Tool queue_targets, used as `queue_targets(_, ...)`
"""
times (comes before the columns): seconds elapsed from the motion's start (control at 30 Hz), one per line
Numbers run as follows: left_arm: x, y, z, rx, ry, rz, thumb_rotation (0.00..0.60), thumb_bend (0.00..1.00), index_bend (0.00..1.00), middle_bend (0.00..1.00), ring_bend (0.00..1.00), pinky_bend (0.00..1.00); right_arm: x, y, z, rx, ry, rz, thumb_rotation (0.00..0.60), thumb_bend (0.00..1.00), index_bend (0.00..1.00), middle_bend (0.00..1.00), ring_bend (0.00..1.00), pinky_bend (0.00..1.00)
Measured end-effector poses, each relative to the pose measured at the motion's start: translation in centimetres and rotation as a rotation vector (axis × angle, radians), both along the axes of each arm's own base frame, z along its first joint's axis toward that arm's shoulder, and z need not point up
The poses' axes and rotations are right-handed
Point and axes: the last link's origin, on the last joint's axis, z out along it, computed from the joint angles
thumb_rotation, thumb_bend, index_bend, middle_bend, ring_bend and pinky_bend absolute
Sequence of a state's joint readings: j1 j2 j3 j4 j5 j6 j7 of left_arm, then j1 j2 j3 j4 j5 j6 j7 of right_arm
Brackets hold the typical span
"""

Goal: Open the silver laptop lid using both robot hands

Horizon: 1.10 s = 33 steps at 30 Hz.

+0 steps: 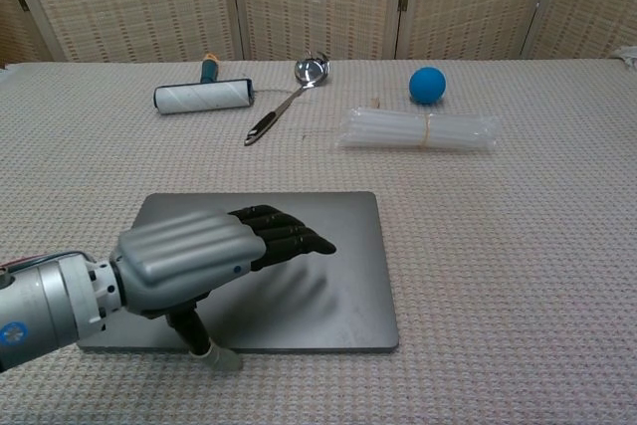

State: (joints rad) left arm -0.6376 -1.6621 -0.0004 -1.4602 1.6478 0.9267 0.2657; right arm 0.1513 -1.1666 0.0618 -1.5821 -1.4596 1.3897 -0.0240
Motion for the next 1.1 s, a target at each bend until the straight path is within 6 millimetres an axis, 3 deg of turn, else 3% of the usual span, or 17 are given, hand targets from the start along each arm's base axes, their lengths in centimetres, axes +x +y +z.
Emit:
queue_targets(0.43,-0.4,0.8,-0.1,0.024,0.001,0.027,0.600,0.17,0.05,0.13,0.03,0.00,-0.1,-0.1,-0.1,0.000,-0.001,-0.003,0.600,0.27,0.00,0.00,0.00,0.00)
queue_targets(0.67,-0.9,1.1,0.3,0.054,-0.018,0.032,0.600,0.40,0.09,0.13,0.05,0.00,0.2,0.1,-0.4,0.017,-0.003,0.008,0.600,0.27,0.00,0.00,0.00,0.00)
queue_targets(1.1,-2.1,2.5,1.1,0.187,-0.103,0.039,0.600,0.57,0.12,0.17,0.08,0.00,1.7,1.0,-1.4,0.105,-0.014,0.076,0.600,0.27,0.00,0.00,0.02,0.00)
